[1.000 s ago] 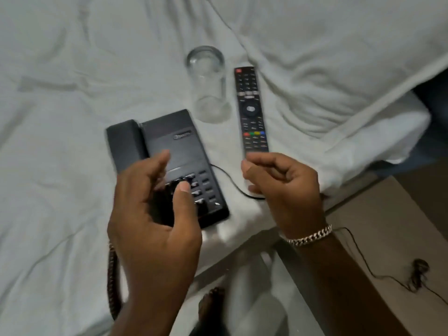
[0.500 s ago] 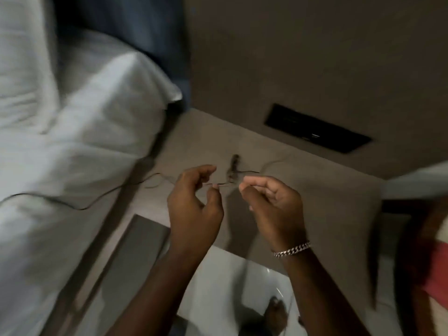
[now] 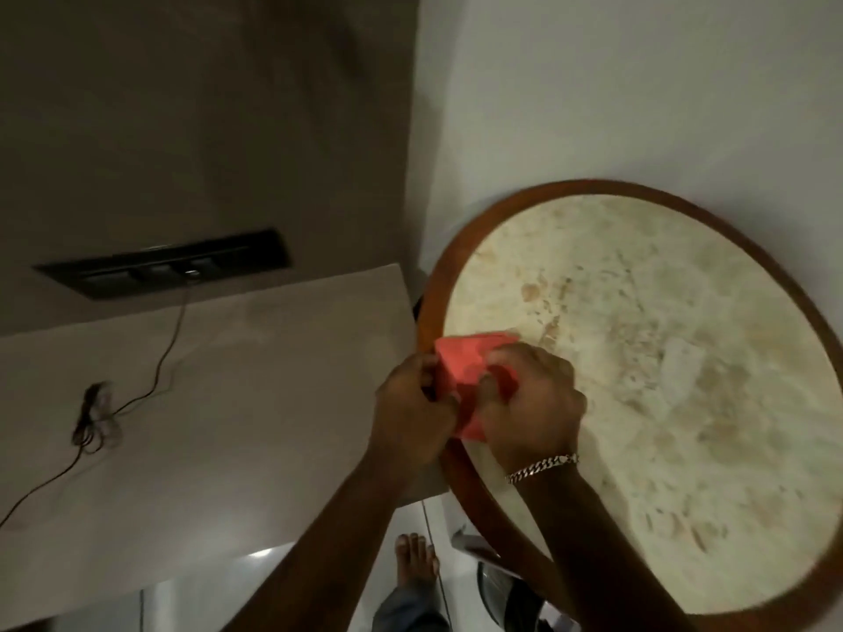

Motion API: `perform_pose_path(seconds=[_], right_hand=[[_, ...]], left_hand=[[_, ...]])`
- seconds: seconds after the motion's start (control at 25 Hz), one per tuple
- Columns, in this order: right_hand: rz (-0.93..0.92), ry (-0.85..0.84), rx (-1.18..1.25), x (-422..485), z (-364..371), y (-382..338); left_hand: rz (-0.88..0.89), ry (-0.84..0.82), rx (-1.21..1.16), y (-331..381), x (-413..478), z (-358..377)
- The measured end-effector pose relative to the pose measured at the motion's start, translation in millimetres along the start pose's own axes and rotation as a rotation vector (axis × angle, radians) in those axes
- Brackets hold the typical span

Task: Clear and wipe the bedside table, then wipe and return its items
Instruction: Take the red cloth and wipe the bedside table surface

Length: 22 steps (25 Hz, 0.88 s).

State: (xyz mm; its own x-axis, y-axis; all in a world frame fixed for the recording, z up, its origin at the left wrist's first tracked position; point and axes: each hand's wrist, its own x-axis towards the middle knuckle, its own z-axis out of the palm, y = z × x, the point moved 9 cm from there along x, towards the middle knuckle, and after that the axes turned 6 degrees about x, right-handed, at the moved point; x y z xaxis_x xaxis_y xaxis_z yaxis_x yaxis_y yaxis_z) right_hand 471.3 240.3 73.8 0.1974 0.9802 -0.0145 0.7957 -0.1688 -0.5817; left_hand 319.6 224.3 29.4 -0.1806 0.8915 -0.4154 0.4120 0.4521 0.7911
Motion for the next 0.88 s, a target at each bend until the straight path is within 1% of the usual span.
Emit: perform_pose_path(seconds=[0.04, 0.08, 0.12, 0.2, 0.28, 0.4, 0.48, 0.56, 0.6, 0.64, 0.68, 0.72, 0.76, 0.8, 0.84, 0.88], right_hand=[[0.087, 0.004, -0.057, 0.9, 0.0, 19.9], [0.159, -0.013, -0.035, 1.1, 4.3, 34.0], [0.182, -0.029, 0.044, 0.9, 11.1, 39.7], [0.124, -0.045, 0.216, -1.1, 24.8, 26.6], [0.033, -0.066, 0.303, -6.1, 43.4, -3.5], [-0.034, -0.112, 0.409, -4.7, 84.2, -51.6], [-0.057, -0.14, 0.394, 10.0, 130.8, -76.6], [-0.025, -0.175, 0.32, 33.6, 176.2, -83.8], [0.014, -0.195, 0.276, 46.1, 195.9, -81.2], [0.066, -0.216, 0.222, 58.2, 214.7, -74.4], [0.104, -0.209, 0.135, 67.9, 229.9, -66.1], [0.099, -0.178, 0.034, 75.3, 237.4, -62.8], [0.041, -0.148, -0.035, 77.7, 245.2, -65.7], [-0.054, -0.145, -0.047, 75.0, 254.7, -75.0], [-0.142, -0.187, -0.052, 68.1, 268.8, -83.6], [-0.191, -0.244, -0.103, 59.5, 284.2, -82.3]], left_hand=[[-0.03, -0.029, 0.024, -0.9, 2.1, 13.8], [-0.07, -0.019, 0.008, -4.3, 4.6, 20.2], [-0.117, 0.016, -0.051, -8.4, 5.6, 19.5], [-0.2, 0.117, -0.184, -20.4, 4.6, 6.6], [-0.26, 0.191, -0.274, -42.5, 5.2, -17.9], [-0.269, 0.259, -0.35, -86.3, 28.9, -71.1], [-0.249, 0.372, -0.322, -126.0, 54.6, -112.3], [-0.186, 0.456, -0.129, -154.3, 79.0, -143.8], [-0.113, 0.454, 0.018, -164.1, 91.1, -151.1], [-0.038, 0.402, 0.182, -175.7, 104.4, -150.4], [0.011, 0.305, 0.36, -190.4, 115.5, -142.6], [0.058, 0.199, 0.543, -203.9, 122.2, -131.2], [0.1, 0.133, 0.696, -218.4, 125.3, -120.5], [0.144, 0.134, 0.808, -227.8, 126.0, -114.4], [0.176, 0.17, 0.886, -231.8, 126.5, -112.0], [0.195, 0.206, 0.931, -232.8, 127.3, -110.5]])
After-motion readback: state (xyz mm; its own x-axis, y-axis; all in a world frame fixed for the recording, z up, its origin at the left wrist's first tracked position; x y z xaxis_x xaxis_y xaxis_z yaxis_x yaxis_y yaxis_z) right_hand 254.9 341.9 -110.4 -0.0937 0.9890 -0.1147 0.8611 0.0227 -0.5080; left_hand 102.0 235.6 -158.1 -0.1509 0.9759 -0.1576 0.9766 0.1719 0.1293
